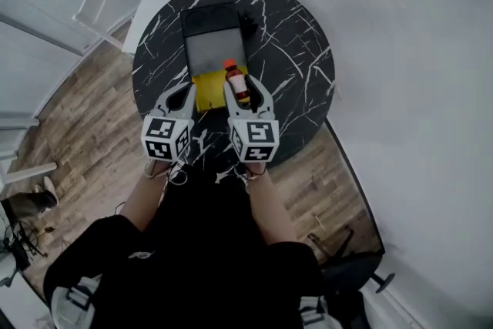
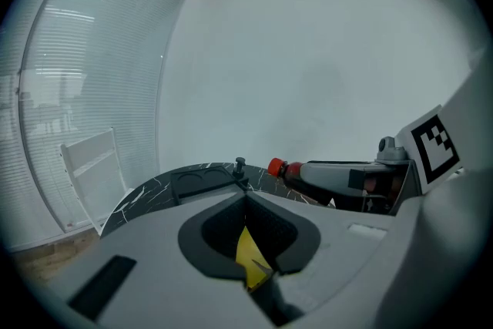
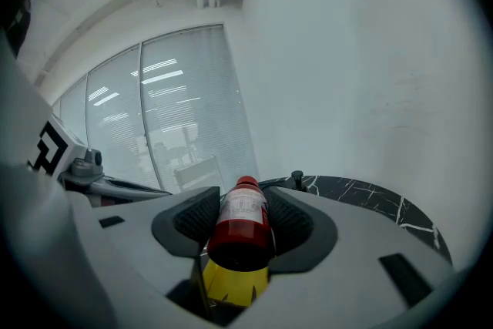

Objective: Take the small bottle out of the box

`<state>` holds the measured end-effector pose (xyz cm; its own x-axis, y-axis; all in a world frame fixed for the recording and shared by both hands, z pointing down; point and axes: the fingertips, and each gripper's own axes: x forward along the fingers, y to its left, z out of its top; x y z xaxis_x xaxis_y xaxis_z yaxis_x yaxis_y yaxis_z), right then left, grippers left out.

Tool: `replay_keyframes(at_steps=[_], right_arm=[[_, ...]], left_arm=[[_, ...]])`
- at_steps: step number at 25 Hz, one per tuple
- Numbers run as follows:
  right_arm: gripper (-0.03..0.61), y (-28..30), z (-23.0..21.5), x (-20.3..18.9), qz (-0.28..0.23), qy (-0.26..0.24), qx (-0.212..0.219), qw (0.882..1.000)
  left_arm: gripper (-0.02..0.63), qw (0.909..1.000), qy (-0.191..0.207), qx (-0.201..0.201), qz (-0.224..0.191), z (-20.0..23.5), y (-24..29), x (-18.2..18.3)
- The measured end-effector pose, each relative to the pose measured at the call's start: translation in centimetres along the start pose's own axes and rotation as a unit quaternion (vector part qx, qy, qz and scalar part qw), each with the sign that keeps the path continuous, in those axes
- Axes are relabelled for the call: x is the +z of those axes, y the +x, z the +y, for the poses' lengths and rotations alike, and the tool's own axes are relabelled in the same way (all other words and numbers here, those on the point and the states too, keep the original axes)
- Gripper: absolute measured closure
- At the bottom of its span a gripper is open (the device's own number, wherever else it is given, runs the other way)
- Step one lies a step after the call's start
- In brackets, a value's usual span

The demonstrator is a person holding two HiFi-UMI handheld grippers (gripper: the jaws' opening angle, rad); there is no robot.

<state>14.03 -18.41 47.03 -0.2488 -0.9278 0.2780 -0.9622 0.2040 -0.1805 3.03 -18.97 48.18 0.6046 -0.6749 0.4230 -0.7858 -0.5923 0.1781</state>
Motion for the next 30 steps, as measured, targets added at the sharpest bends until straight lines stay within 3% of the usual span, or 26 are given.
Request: replay_keyframes(at_steps=[5,16,30], right_arm=[[0.391,-1.1,-0.6,1.8,-0.028,-0.006,-0.006,1.000],[0.393,-3.1,-0.3,6.3,-0.083,-0.026,-0.006,0.996],[0.394,-4.8,0.4,11.2,-0.139,-0.047,0.003,0.989]], left_arm=[[0.615,0.9997,-0.011,-0.010,-0.017,-1.1,-0.1,1.3],[0.615,0.9964,0.024,0.018,-0.079,-1.8,-1.9,5.6],[0.615,0.9921,0.042,0.028,-0.115,-2.8,-3.4,9.2]])
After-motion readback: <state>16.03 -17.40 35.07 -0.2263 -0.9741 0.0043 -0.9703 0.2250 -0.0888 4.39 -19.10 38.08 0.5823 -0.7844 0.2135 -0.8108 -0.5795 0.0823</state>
